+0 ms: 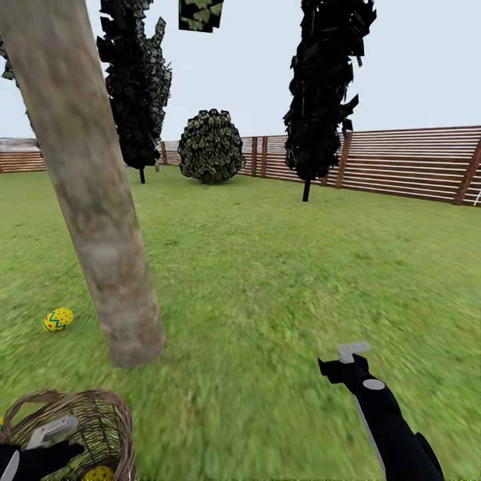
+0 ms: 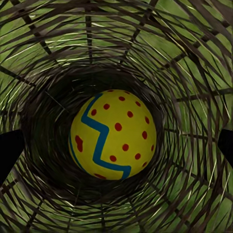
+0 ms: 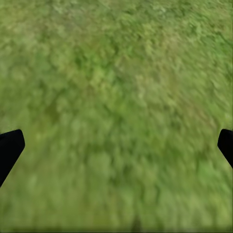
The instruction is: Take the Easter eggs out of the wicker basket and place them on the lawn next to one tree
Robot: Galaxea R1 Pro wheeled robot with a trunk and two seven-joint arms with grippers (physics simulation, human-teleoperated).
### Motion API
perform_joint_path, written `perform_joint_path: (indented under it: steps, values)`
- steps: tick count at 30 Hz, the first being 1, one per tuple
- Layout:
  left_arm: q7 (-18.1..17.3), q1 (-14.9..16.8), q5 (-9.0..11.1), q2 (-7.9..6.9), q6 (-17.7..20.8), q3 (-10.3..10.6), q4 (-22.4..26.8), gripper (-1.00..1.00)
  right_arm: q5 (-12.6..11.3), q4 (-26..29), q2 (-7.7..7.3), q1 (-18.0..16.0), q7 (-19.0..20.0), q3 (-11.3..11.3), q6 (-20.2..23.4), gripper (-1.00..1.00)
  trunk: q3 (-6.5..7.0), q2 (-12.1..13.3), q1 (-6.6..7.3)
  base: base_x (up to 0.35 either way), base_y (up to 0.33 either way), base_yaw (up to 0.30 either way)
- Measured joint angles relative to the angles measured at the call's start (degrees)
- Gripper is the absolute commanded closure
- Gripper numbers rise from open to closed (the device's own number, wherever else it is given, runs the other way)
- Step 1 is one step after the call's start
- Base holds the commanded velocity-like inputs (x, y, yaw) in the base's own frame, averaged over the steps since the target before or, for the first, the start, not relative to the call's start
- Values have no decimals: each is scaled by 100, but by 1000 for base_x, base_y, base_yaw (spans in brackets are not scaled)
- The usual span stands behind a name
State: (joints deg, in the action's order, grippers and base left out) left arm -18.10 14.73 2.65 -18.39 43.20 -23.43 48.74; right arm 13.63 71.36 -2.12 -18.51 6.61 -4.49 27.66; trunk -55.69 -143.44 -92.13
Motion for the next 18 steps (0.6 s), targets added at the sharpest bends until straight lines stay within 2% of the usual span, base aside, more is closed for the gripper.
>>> perform_joint_path:
  steps: [18]
  values:
    - [-3,0,15,1,0,-8,3,-100,0,17,0,-1,0,-2,-7,-100,-399,-24,-46,0,0,0]
